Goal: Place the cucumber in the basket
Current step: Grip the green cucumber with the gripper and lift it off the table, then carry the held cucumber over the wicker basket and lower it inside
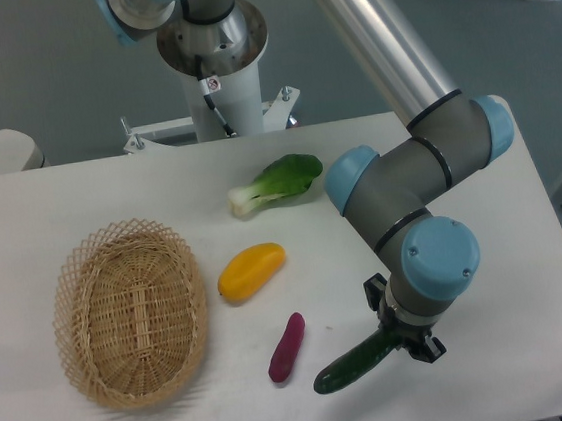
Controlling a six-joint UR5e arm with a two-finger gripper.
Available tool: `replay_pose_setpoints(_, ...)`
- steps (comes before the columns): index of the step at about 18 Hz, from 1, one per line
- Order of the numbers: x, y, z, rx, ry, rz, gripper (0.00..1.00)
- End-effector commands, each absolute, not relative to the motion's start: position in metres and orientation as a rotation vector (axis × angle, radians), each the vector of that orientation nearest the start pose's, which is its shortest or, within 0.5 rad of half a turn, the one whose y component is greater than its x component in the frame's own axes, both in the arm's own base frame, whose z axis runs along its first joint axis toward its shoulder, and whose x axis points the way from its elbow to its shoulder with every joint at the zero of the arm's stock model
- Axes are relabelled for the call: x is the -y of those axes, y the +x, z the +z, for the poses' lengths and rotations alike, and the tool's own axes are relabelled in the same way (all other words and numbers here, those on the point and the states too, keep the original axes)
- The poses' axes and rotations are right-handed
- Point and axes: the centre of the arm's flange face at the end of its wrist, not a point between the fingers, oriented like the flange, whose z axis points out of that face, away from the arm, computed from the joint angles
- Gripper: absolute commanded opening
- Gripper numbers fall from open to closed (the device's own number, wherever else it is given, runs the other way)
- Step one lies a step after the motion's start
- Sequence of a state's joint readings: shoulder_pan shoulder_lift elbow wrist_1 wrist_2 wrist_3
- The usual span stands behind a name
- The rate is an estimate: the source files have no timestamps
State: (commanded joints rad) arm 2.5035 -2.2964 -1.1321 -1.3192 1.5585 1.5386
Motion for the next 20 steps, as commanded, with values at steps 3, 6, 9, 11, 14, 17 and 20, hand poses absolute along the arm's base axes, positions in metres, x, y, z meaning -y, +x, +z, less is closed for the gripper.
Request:
replay_pose_setpoints(3,-0.557,-0.523,0.263,-0.940,-3.001,-0.067,0.10)
replay_pose_setpoints(6,-0.556,-0.519,0.264,-0.943,-3.002,-0.063,0.10)
replay_pose_setpoints(9,-0.569,-0.505,0.264,-0.959,-3.005,-0.062,0.10)
replay_pose_setpoints(11,-0.575,-0.495,0.266,-0.973,-3.001,-0.062,0.10)
replay_pose_setpoints(14,-0.571,-0.493,0.269,-0.967,-3.005,-0.073,0.10)
replay_pose_setpoints(17,-0.567,-0.479,0.270,-0.966,-3.002,-0.098,0.10)
replay_pose_setpoints(20,-0.565,-0.460,0.274,-0.982,-2.986,-0.120,0.10)
